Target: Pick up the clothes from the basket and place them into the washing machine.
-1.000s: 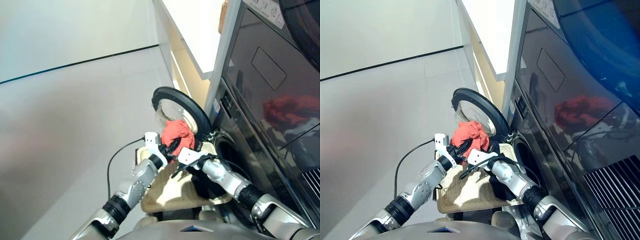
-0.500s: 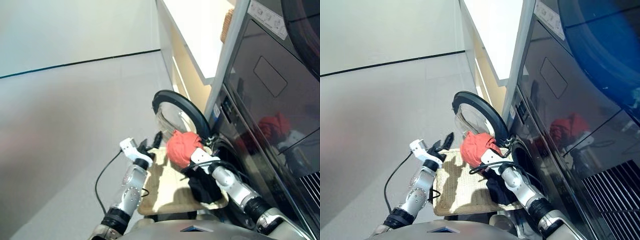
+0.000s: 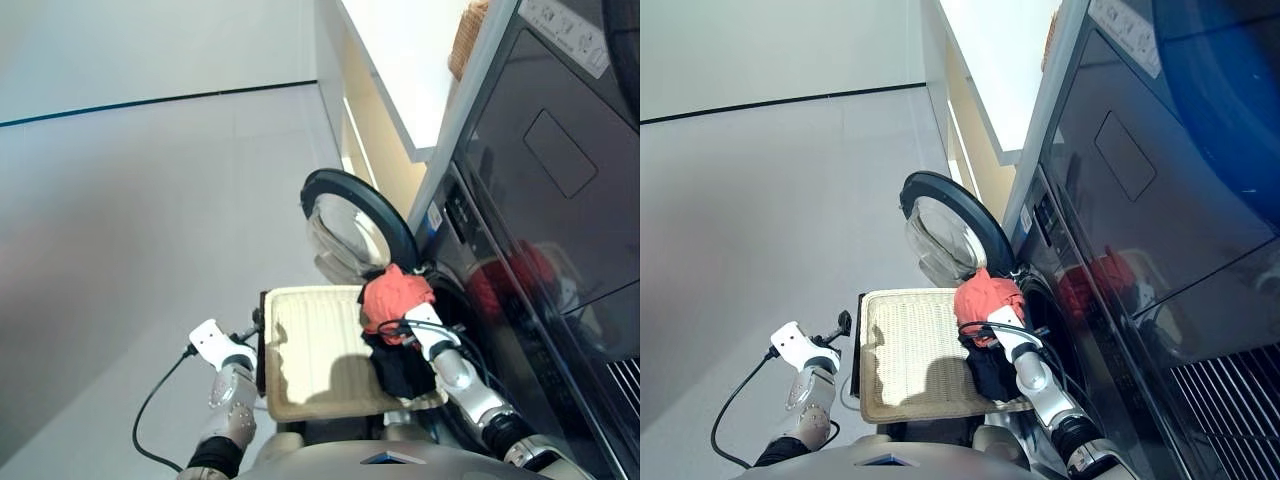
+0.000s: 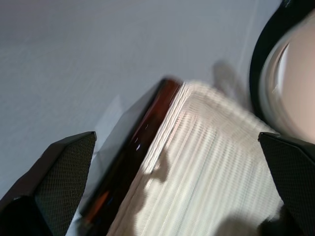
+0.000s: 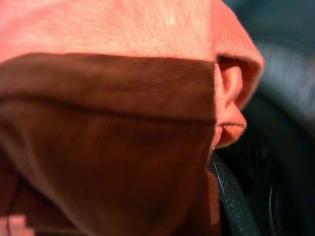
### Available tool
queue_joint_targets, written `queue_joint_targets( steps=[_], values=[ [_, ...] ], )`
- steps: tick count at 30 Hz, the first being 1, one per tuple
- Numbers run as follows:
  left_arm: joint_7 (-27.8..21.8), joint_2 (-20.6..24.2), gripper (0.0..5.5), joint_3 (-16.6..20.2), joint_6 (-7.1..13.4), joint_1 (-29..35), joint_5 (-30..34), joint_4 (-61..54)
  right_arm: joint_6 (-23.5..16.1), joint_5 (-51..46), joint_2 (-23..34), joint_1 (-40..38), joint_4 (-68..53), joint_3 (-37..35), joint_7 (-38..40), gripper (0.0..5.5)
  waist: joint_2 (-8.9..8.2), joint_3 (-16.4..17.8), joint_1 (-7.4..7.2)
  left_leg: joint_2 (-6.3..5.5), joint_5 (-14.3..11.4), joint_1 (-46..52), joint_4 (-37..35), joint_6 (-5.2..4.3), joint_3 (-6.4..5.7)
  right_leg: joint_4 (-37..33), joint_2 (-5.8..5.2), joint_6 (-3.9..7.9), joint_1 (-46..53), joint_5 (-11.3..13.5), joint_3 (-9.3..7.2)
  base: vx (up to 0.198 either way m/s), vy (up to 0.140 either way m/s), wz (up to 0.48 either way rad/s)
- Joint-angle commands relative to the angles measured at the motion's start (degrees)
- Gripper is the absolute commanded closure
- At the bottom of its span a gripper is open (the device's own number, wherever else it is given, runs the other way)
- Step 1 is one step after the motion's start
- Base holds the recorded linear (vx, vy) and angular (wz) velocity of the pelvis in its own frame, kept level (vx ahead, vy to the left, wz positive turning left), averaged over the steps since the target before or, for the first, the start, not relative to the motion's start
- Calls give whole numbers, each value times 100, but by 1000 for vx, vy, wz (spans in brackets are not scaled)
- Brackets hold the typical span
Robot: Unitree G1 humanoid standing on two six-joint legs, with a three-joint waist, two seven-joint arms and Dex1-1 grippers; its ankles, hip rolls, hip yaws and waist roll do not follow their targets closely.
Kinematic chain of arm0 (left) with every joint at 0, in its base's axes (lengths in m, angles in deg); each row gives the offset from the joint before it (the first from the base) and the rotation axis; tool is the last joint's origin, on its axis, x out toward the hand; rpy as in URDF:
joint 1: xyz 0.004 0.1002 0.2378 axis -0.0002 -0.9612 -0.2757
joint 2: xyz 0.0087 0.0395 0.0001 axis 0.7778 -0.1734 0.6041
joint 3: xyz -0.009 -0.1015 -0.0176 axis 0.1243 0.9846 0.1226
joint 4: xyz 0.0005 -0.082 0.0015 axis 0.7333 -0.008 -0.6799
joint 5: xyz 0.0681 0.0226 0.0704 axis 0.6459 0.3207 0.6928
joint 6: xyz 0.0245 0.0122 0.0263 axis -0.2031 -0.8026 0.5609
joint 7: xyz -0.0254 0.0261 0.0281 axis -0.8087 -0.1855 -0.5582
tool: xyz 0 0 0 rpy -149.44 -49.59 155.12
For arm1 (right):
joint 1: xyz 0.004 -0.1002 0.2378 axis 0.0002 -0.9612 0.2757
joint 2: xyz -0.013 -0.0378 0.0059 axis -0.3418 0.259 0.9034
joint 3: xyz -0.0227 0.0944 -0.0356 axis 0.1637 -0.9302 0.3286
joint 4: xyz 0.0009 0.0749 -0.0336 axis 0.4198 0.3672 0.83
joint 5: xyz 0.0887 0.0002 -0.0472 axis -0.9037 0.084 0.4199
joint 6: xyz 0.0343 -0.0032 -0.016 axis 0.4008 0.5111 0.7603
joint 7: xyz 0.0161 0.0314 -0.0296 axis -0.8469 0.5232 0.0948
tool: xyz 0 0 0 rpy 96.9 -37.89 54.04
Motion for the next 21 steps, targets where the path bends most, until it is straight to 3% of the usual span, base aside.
queue_joint_targets(
  steps=[1,6,14,21],
  values=[
    [182,243,0,-55,405,590,313,4,-455,-776,-378,730,-103,-340,517,550,-397,489,-26,-485,-606,-86,600,237,292,441,-387,626,-123,-453,178,-93,67,-9],
    [371,245,0,-133,528,818,284,102,-752,-1809,-578,1191,116,-797,870,550,-286,743,-67,-521,-634,-642,840,251,314,859,-503,603,-808,-516,191,-75,63,5],
    [626,286,0,-197,679,1058,236,15,-1231,-3277,-699,2165,581,-1535,1369,550,-49,1005,11,-602,-731,-1584,1281,248,270,1462,-636,562,-1806,-662,192,-22,3,40],
    [711,330,0,-306,709,1215,229,-153,-1628,-4099,-468,3011,976,-2302,1771,550,149,1020,46,-663,-1013,-2678,2100,278,263,2272,-655,478,-2854,-928,278,-25,-16,152]
  ],
)
